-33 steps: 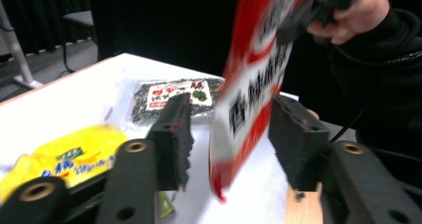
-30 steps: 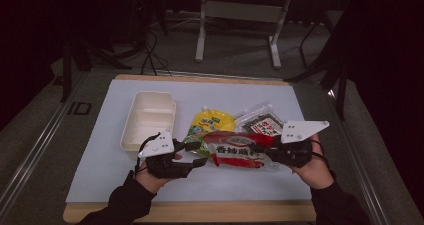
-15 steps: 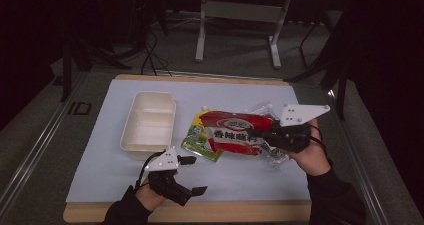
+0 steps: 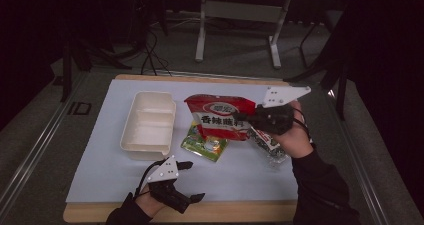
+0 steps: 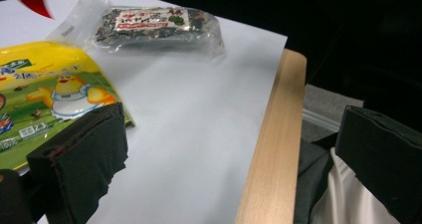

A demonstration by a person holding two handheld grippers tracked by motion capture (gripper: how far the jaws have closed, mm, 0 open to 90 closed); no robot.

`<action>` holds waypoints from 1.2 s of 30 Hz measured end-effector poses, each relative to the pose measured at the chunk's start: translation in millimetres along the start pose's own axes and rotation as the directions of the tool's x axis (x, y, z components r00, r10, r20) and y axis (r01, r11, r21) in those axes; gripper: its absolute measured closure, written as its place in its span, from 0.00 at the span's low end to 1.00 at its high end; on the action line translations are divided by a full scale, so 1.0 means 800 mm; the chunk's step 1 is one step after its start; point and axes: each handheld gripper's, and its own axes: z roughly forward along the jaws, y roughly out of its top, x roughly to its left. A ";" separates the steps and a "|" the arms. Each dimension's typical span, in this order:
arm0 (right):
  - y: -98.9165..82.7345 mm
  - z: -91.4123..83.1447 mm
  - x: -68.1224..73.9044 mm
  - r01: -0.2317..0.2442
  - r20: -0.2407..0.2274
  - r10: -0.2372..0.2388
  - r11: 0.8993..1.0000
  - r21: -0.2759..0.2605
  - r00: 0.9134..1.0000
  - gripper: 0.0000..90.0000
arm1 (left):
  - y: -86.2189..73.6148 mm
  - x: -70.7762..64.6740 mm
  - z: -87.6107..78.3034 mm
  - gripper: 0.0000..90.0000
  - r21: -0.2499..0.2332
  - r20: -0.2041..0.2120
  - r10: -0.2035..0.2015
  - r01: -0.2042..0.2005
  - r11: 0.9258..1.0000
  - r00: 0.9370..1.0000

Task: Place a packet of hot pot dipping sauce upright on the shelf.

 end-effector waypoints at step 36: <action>0.064 0.158 -0.060 -0.095 0.015 0.096 0.994 -0.056 0.995 1.00 | -0.033 0.007 0.000 0.01 -0.002 -0.073 0.043 -0.043 0.999 0.996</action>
